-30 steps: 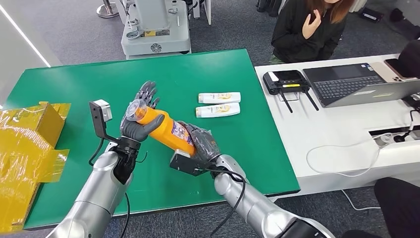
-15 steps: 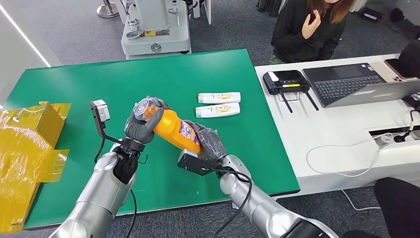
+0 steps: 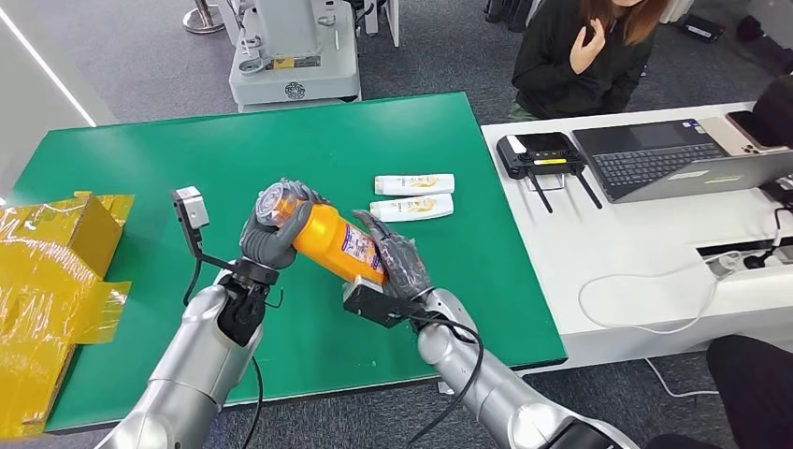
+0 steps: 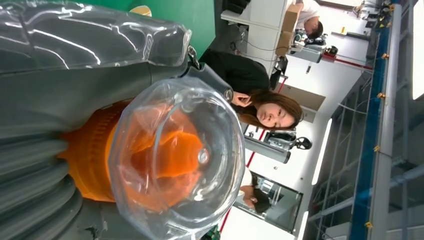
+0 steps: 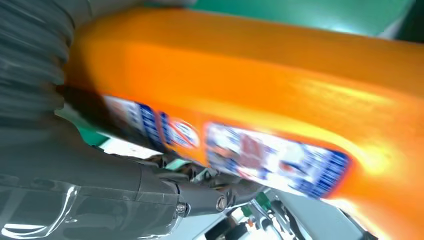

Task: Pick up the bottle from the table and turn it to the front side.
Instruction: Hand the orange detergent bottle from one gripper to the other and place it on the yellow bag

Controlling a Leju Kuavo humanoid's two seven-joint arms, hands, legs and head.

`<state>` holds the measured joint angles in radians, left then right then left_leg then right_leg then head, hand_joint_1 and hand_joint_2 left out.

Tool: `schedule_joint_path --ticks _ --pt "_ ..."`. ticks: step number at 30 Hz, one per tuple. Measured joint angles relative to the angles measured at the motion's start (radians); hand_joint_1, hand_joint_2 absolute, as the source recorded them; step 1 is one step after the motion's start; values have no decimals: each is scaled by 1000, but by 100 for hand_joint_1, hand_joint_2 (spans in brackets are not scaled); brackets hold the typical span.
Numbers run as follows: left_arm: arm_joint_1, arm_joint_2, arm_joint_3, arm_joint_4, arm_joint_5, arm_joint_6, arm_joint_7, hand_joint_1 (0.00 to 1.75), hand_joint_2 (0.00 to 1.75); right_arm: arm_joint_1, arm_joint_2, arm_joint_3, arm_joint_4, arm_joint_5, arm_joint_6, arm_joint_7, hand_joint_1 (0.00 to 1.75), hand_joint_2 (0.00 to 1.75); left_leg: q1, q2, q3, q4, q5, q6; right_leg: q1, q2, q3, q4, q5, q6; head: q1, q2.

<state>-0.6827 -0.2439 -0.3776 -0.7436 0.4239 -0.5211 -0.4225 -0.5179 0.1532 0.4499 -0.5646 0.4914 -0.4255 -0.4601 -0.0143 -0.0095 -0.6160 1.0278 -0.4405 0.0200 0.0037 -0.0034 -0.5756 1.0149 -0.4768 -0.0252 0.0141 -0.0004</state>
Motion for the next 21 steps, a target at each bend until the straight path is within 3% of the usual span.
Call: schedule_joint_path --ticks 6,12,16,21 --pt "11 0 -15 -32 -152 166 -79 175 175 2 2 -3 -53 -10 4 -2 0 175 0 0 0 0 0 0 0 0 0 0 0 0 0 0" --pt "41 43 -15 -143 -388 336 -148 175 175 31 -1 -13 -106 -28 5 -25 0 175 1 0 0 0 0 0 0 0 0 0 0 0 0 0" --pt "45 88 -15 -225 -631 543 -202 175 175 77 -10 -13 -145 -50 3 -59 0 175 1 2 0 0 0 0 1 2 -1 0 0 0 0 0" --pt "4 151 -15 -305 -927 811 -188 175 175 147 -33 -11 -216 -68 -4 -66 0 175 1 1 0 0 0 0 1 1 -1 0 0 0 0 0"
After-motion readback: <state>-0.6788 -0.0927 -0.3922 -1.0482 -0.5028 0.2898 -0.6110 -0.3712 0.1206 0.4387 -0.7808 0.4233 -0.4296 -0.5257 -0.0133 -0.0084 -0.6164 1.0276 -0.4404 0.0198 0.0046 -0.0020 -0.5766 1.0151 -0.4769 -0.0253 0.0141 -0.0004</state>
